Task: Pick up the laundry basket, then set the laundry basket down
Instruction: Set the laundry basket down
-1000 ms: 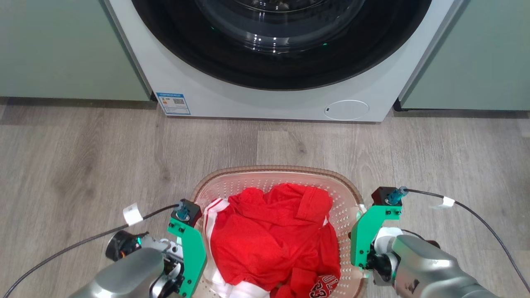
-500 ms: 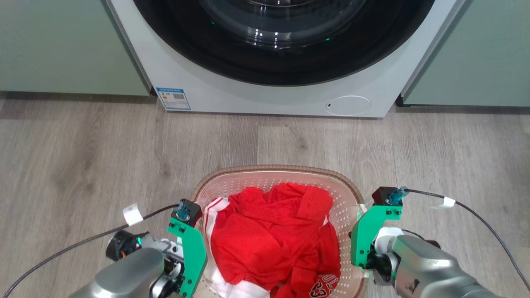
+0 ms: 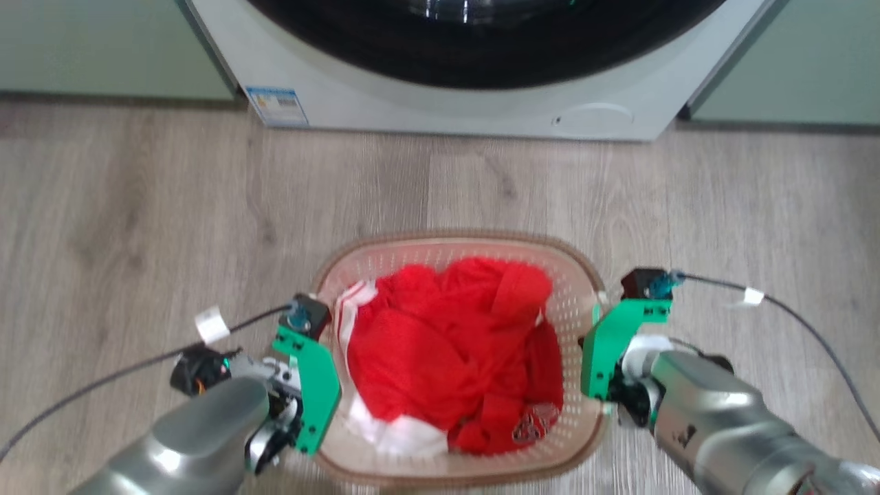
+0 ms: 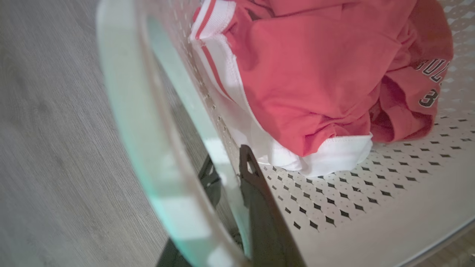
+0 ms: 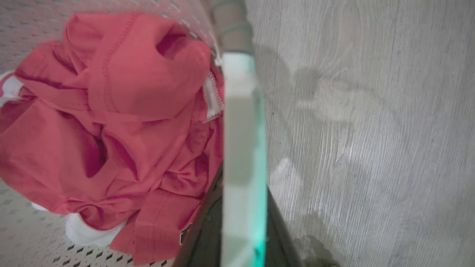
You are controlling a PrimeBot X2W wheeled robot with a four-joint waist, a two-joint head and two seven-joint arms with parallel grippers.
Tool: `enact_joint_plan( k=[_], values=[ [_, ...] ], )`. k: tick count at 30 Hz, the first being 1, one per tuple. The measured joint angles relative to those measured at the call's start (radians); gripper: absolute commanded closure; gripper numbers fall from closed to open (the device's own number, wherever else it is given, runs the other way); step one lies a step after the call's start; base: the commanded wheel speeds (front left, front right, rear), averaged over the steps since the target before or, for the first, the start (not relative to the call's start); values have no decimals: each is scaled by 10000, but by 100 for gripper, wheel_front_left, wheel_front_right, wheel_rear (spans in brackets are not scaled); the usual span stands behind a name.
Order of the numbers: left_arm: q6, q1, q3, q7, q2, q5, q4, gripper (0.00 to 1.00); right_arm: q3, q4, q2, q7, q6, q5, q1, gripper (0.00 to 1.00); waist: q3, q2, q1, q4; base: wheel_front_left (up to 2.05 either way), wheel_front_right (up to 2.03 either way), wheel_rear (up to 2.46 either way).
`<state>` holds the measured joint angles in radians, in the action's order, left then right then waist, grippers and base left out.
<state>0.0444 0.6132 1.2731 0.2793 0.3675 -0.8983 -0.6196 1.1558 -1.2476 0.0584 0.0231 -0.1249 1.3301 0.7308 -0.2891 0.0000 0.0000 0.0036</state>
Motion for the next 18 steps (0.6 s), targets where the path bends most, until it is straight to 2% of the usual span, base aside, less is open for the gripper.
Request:
enact_joint_plan(
  k=[7, 18],
  values=[
    [-123, 779, -105, -311, -226, 259, -502, 100, 71, -44, 0, -430, 0, 73, 695, 100, -1038, 0, 0, -7, 0, 0, 0],
    [-717, 2004, -201, -794, -890, 470, -1919, 100, 153, -132, 25, -763, 0, 326, 1672, 100, -2709, 0, 0, 27, 0, 0, 0]
  ],
)
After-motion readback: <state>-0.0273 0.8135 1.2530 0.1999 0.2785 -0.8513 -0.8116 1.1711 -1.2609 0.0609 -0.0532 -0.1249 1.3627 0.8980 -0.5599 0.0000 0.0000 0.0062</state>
